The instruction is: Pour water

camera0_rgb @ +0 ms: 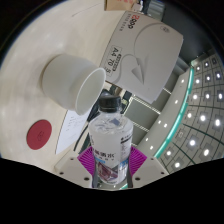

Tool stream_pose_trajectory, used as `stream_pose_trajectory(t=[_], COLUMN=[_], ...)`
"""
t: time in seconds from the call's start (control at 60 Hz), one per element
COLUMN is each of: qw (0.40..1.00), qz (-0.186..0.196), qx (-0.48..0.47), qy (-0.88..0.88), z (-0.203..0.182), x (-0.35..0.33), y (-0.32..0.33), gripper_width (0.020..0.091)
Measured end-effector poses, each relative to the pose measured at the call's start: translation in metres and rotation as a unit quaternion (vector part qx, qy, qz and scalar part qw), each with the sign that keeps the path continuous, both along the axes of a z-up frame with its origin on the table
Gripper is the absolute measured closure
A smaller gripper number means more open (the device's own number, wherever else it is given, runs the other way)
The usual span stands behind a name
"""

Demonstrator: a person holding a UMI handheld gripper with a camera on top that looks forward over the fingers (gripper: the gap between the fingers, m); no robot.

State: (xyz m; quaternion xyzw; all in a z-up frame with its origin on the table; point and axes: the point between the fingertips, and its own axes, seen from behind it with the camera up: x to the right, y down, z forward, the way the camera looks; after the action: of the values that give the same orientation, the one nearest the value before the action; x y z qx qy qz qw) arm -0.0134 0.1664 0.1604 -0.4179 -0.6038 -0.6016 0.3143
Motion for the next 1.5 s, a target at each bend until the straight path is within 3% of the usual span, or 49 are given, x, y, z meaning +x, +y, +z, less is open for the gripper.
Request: stream_pose_trajectory(t=[0.15,0.317,0.417,0.55,0.85,1.133,1.167,1.35,1.383,1.45,1.5], qw=[1.0,0.979,0.934,0.839,0.61,0.547,0.536,0.522,0.522,0.515,0.512], qz=[0.003,-0.021,-0.044,-0.047,-0.068,-0.113,-0.098,-0.1,-0.113,-0.136,-0.152], qx=[-0.009,-0.019,-0.031,-0.086,-0.16,-0.179,-0.17,-0.163,-0.167,-0.172,-0.169], qy=[0.027,0.2,0.354,0.535,0.773,0.81,0.821,0.831,0.829,0.829,0.829], z=[0.004,0.019,0.026,0.024,-0.032,-0.111,-0.106,-0.108,-0.113,-0.118,-0.116], x=[-0.007,-0.005,-0.005,-0.014,-0.012,0.018,0.019,0.024,0.025,0.024,0.027], y=[0.001,-0.006,-0.015,-0.03,-0.027,-0.026,-0.025,-0.03,-0.032,-0.038,-0.042], gripper_width=[0.0705,0.0704,0.0702,0.0697,0.0697,0.0689,0.0681,0.0546,0.048,0.0228,0.027])
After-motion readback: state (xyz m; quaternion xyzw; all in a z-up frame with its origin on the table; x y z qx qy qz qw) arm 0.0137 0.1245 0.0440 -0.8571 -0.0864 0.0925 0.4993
